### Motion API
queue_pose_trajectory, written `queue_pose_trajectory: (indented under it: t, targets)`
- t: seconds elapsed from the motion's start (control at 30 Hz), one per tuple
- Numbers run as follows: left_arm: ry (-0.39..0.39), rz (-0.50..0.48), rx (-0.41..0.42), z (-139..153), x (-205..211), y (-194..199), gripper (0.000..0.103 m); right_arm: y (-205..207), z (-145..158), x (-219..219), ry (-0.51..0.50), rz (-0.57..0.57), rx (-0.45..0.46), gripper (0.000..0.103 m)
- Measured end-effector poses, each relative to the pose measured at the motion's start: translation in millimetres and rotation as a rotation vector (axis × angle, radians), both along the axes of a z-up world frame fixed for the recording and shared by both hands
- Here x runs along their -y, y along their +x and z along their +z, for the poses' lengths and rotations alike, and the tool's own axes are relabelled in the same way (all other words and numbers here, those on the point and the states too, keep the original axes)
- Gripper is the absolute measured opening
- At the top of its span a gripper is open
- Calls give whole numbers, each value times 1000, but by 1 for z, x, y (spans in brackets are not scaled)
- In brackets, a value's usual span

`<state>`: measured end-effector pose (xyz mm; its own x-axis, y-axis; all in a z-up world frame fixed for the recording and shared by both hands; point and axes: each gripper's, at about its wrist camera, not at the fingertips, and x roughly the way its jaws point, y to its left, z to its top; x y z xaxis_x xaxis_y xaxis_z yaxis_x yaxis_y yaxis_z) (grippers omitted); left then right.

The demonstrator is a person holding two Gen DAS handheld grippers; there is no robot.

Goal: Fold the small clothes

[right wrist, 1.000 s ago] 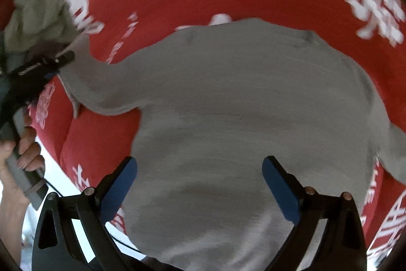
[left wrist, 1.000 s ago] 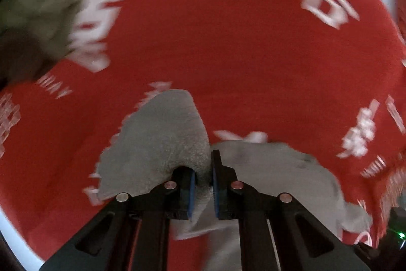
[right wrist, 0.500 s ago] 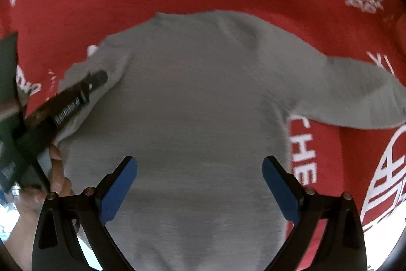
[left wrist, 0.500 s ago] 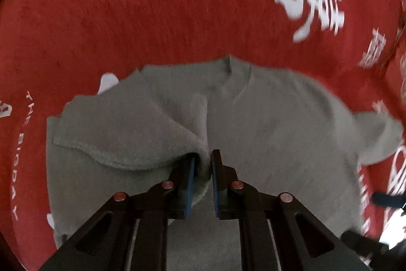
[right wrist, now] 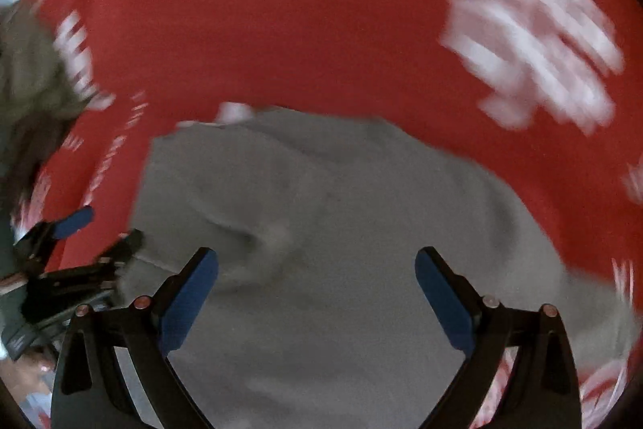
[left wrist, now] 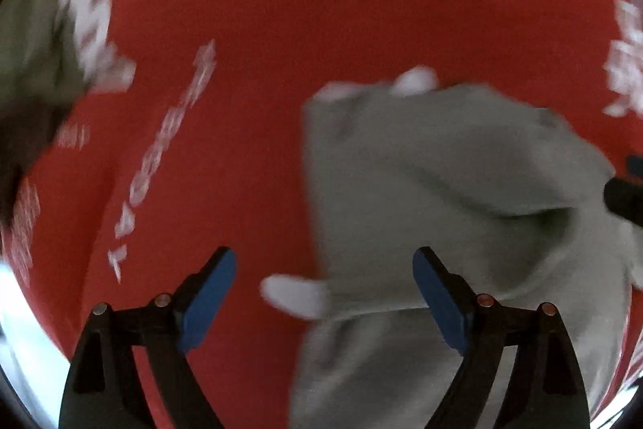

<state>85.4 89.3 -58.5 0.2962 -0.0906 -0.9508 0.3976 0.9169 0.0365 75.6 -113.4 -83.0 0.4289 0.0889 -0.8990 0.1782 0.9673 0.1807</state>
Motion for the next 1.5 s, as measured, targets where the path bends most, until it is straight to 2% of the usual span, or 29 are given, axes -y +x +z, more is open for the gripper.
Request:
queue_pose_trajectory:
  t: [0.07,0.1,0.13,0.2,0.23,0.27,0.3,0.33,0.37,0.43,0.53,0.6,0.7,0.73,0.77,0.83,0.9,0.97,1.1,1.13,1.17,1.2,1.23,1.33,1.4,1.47,1.5]
  targets:
    - [20,51,-50,-20,-17,10,90,37,-12,-34,-42,120,8,99]
    - [2,55,-62,-24,-21,10,91,50,-20,-45,-58,159,-2,99]
    - [-22,60,-64,-25,-23,11,93,63,-32,-58,-84,200,-19,99]
    - [-11,54,-44,-24,-22,8,95,78,-50,-75,-125,256,-65,98]
    - [-7,46,-35,-24,-21,7,95,84,-61,-83,-169,276,-101,94]
    - [-7,43,-31,-24,-20,6,95,88,-72,-88,-219,292,-135,80]
    - [-9,45,-33,-24,-21,6,95,90,-77,-91,-229,303,-148,68]
    - [-14,48,-39,-24,-22,6,95,90,-73,-86,-180,282,-111,48]
    - [-15,45,-41,-26,-18,2,95,89,-67,-79,-176,240,-98,8]
    - [-13,41,-42,-26,-17,2,95,79,-46,-53,-120,112,-34,9]
    - [1,35,-37,-27,-11,3,95,38,-21,8,49,-106,74,9]
    - [8,35,-34,-28,-9,5,95,11,-21,43,117,-224,91,9]
    - [19,32,-35,-28,-8,8,95,-50,-51,104,305,-433,59,14]
    - [26,29,-41,-26,-6,9,95,-70,-66,120,379,-498,31,19]
    - [23,24,-46,-23,-5,12,95,-80,-77,131,420,-539,3,43]
    - [-12,5,-25,-10,0,16,95,-110,-91,146,488,-611,-19,73]
    - [-23,-21,1,0,8,22,95,-131,-94,151,533,-642,11,73]
    - [1,-57,33,5,27,29,95,-143,-94,157,534,-685,12,73]
    - [72,-81,33,-11,55,36,95,-145,-98,167,568,-732,22,73]
    - [95,-82,30,-17,59,36,95,-144,-100,172,572,-756,16,67]
    - [144,-82,34,-25,62,37,95,-145,-103,174,575,-769,10,43]
    - [155,-82,40,-28,62,39,95,-143,-103,177,590,-768,1,19]
    - [148,-80,48,-28,60,39,95,-140,-101,179,607,-751,1,8]
    - [127,-76,51,-28,52,41,97,-131,-77,177,555,-636,79,8]
    - [125,-77,42,-30,48,45,100,-134,-82,176,497,-629,27,8]
    - [99,-71,11,-25,45,52,99,-143,-100,176,458,-663,-87,13]
    - [63,-75,2,-20,43,55,99,-153,-99,176,491,-674,-57,15]
